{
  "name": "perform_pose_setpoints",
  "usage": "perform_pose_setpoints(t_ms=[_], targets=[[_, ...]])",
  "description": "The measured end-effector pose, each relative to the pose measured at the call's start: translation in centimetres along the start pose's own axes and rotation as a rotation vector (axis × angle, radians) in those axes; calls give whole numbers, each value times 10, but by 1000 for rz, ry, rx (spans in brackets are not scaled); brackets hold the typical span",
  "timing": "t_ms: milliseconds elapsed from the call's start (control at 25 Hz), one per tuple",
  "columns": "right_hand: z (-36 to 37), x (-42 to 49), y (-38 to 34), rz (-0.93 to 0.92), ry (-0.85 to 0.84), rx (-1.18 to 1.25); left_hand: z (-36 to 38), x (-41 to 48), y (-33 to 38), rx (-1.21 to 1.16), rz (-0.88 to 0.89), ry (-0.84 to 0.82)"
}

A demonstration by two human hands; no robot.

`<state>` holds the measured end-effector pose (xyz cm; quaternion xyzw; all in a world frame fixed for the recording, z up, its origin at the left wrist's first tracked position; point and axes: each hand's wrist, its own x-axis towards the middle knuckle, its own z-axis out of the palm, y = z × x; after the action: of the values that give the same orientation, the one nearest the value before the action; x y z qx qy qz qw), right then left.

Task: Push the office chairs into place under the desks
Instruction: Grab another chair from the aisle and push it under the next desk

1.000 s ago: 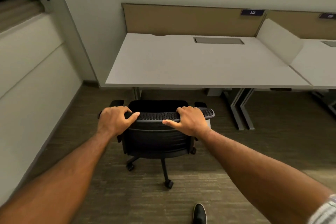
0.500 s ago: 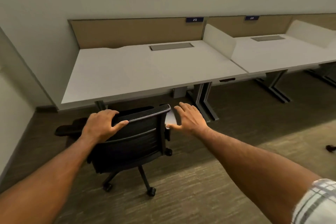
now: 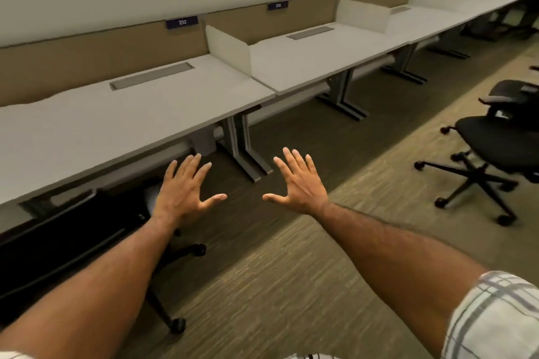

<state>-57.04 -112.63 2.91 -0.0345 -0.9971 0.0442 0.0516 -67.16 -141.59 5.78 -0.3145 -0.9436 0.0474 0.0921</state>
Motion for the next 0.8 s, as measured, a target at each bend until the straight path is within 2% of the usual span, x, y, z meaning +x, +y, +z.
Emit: perform_pose_setpoints(t_ms=[240, 600, 800], targets=[[-40, -71, 203, 273, 56, -33, -31, 128, 200, -38, 243, 47], [-102, -176, 446, 701, 187, -124, -71, 309, 500, -158, 705, 222], [-129, -213, 564, 861, 192, -202, -82, 394, 656, -223, 913, 288]])
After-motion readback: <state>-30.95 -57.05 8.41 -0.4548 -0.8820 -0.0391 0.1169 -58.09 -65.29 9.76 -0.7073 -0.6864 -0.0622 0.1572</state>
